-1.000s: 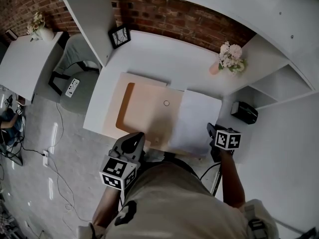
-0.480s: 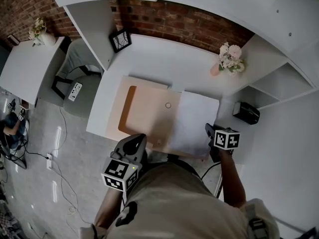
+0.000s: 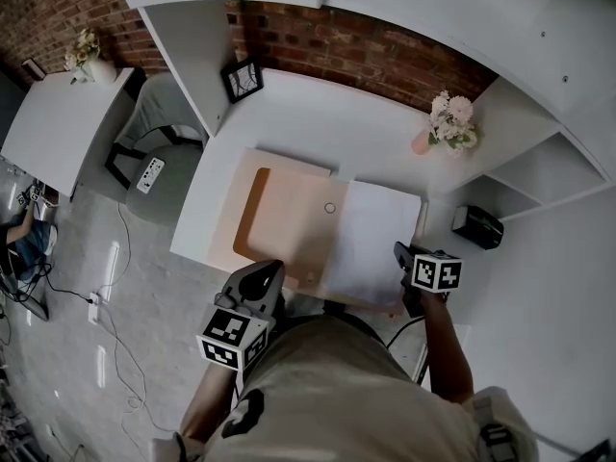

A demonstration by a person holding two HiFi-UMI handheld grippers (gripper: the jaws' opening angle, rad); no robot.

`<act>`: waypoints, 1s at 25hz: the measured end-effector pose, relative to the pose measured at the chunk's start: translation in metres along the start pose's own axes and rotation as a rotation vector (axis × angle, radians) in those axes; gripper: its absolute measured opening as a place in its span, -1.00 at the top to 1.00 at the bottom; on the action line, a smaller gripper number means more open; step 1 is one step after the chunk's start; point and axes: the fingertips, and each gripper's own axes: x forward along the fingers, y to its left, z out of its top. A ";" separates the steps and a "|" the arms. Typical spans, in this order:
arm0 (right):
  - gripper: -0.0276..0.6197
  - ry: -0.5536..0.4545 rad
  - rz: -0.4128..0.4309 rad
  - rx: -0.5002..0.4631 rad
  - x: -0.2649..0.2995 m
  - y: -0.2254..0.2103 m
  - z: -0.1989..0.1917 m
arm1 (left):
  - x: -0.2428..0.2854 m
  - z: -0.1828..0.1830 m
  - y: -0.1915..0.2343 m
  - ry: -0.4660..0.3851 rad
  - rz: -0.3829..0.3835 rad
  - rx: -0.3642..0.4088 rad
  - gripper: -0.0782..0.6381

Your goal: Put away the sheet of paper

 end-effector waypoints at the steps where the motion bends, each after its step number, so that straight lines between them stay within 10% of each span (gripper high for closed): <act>1: 0.83 0.000 -0.004 -0.004 0.000 0.000 0.000 | -0.001 0.000 0.001 -0.004 0.004 0.001 0.74; 25: 0.83 0.003 0.083 0.093 0.016 0.017 0.002 | -0.015 0.003 0.005 -0.034 0.040 -0.014 0.73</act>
